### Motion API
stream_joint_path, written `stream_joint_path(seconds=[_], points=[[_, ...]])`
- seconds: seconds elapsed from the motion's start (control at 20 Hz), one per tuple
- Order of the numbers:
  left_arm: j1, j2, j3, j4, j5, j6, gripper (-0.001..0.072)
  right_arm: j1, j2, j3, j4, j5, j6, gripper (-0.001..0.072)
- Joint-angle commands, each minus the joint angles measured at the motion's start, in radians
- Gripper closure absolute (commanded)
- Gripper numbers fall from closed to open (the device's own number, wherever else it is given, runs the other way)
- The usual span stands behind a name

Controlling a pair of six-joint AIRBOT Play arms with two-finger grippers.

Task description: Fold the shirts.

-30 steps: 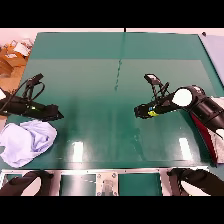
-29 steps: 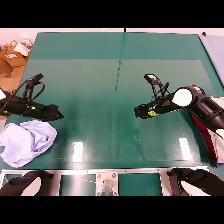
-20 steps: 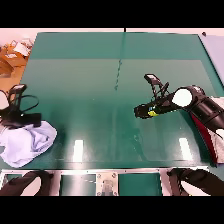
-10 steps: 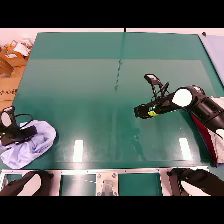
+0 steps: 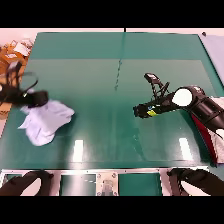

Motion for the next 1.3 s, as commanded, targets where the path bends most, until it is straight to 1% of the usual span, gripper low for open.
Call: stream_joint_path(seconds=[0.0, 0.05, 0.15, 0.3, 0.35, 0.4, 0.45, 0.55, 0.6, 0.65, 0.7, 0.8, 0.85, 0.9, 0.95, 1.05, 1.1, 1.15, 1.25], points=[[-0.295, 0.002, 0.19, -0.053, 0.114, -0.018, 0.0686, -0.002, 0.0, 0.001, 0.025, -0.021, 0.002, 0.0697], [-0.359, -0.006, 0.191, -0.053, 0.156, -0.018, 0.0686, -0.004, 0.0, 0.001, 0.025, -0.028, 0.002, 0.0697], [-0.448, -0.053, 0.19, -0.06, 0.199, -0.022, 0.0686, -0.011, 0.0, 0.001, 0.026, -0.035, 0.002, 0.0697], [-0.546, -0.188, 0.19, -0.097, 0.286, -0.002, 0.0683, -0.015, 0.0, 0.003, 0.03, -0.097, 0.003, 0.0696], [-0.571, -0.241, 0.19, -0.122, 0.298, 0.006, 0.0676, -0.018, 0.0, 0.006, 0.033, -0.112, 0.003, 0.0692], [-0.582, -0.285, 0.19, -0.142, 0.294, 0.015, 0.0407, -0.024, 0.0, 0.01, 0.042, -0.111, 0.003, 0.0621], [-0.581, -0.317, 0.19, -0.14, 0.278, 0.014, 0.001, -0.032, 0.001, 0.016, 0.043, -0.095, 0.002, 0.049], [-0.529, -0.33, 0.2, -0.1, 0.203, 0.031, 0.0016, -0.081, 0.001, 0.042, 0.039, -0.051, -0.005, 0.0509], [-0.483, -0.329, 0.22, -0.069, 0.139, 0.04, 0.0016, -0.124, 0.001, 0.063, 0.031, -0.025, -0.006, 0.0448], [-0.426, -0.323, 0.243, -0.027, 0.061, 0.04, 0.0016, -0.172, 0.001, 0.08, 0.029, -0.015, -0.006, 0.0313], [-0.363, -0.317, 0.256, 0.008, -0.009, 0.04, 0.0016, -0.225, 0.001, 0.09, 0.03, -0.011, -0.006, 0.0263], [-0.248, -0.314, 0.244, 0.02, -0.111, 0.04, 0.0016, -0.347, -0.018, 0.091, 0.037, -0.011, -0.006, 0.0264], [-0.197, -0.314, 0.215, 0.018, -0.136, 0.04, 0.0016, -0.392, -0.042, 0.09, 0.043, -0.008, -0.008, 0.0271], [-0.163, -0.314, 0.171, 0.013, -0.125, 0.04, 0.0016, -0.431, -0.074, 0.09, 0.053, -0.005, -0.029, 0.031], [-0.139, -0.314, 0.11, 0.003, -0.087, 0.04, 0.0016, -0.454, -0.108, 0.09, 0.071, -0.006, -0.05, 0.0324], [-0.13, -0.315, -0.026, -0.045, 0.05, 0.04, 0.0016, -0.46, -0.191, 0.09, 0.136, -0.026, -0.109, 0.0324], [-0.131, -0.322, -0.09, -0.107, 0.138, 0.046, 0.0017, -0.449, -0.241, 0.09, 0.186, -0.045, -0.151, 0.0324], [-0.131, -0.337, -0.143, -0.182, 0.223, 0.078, 0.0017, -0.436, -0.29, 0.09, 0.244, -0.063, -0.19, 0.0324], [-0.131, -0.387, -0.2, -0.324, 0.333, 0.136, 0.0017, -0.406, -0.389, 0.09, 0.38, -0.1, -0.269, 0.0324]])
